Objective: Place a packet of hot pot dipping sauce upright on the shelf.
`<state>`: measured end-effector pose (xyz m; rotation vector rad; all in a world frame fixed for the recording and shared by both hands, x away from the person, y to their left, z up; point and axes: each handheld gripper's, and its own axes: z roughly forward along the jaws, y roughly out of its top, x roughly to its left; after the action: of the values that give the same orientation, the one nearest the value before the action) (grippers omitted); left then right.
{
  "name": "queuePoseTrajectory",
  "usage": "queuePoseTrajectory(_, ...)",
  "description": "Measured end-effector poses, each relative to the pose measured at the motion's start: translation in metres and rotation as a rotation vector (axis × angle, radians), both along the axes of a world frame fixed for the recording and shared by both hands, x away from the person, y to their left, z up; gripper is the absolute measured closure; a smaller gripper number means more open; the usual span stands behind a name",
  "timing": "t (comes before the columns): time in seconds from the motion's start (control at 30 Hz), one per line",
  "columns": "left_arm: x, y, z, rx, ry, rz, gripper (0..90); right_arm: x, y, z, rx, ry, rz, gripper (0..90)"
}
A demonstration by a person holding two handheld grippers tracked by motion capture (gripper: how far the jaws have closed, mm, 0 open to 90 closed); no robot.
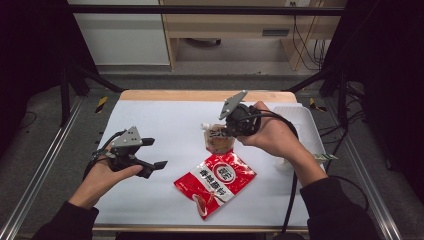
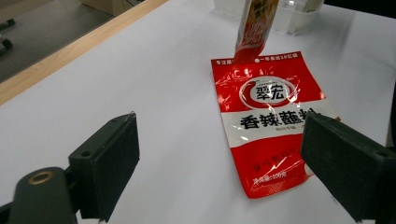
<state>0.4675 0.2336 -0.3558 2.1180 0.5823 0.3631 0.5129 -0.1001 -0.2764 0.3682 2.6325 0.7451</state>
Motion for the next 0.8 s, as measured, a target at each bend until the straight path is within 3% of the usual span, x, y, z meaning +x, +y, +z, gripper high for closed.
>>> queuePoseTrajectory(0.23,-0.006,0.007,-0.013,0.022,-0.023,0.036,9.4,-0.003,-0.022,0.008,-0.013,-0.024,-0.017,87.3)
queuePoseTrajectory(0.37,-0.008,0.015,-0.024,-0.004,-0.023,0.07,9.4,-0.005,-0.034,0.013,-0.01,-0.038,-0.028,87.2)
queuePoseTrajectory(0.5,-0.013,0.023,-0.038,0.023,-0.022,0.1,9.0,-0.005,-0.047,0.019,-0.009,-0.051,-0.042,87.2)
queuePoseTrajectory(0.8,-0.019,0.042,-0.061,0.003,-0.015,0.168,8.2,-0.007,-0.071,0.034,0.0,-0.084,-0.071,87.2)
